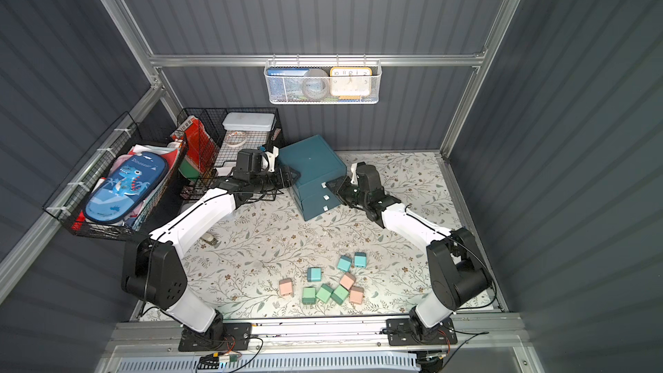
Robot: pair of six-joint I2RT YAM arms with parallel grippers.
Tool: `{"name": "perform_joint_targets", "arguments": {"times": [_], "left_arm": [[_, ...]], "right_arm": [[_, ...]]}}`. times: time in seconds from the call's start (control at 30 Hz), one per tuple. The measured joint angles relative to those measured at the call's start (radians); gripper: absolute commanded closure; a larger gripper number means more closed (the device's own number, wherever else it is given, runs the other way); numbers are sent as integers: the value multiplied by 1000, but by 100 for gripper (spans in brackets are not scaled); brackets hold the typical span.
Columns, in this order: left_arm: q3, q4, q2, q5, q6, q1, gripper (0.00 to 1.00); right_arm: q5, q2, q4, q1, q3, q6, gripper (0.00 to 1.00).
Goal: Place the plugs into the drawer by color
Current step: Open the drawer in the storage box.
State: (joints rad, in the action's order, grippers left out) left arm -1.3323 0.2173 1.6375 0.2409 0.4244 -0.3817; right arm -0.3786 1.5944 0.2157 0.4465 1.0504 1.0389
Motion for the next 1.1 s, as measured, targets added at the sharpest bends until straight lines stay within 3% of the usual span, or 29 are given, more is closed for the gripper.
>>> {"name": "perform_joint_targets", "arguments": {"times": [0.33,0.43,0.63,1.1], "left_arm": [[1,-3,0,0,-2,0,27],[2,-4,0,0,-6,0,27],[2,-10,5,0,-8,0,26],[2,-34,18,2,-8,0,25]], "right_arm": [[-23,43,66,3,0,47,69],[-23,51,76,3,0,56,76],[-24,51,102,3,-5,71,100],[-10,-130,50,3,-162,13,100]]}}
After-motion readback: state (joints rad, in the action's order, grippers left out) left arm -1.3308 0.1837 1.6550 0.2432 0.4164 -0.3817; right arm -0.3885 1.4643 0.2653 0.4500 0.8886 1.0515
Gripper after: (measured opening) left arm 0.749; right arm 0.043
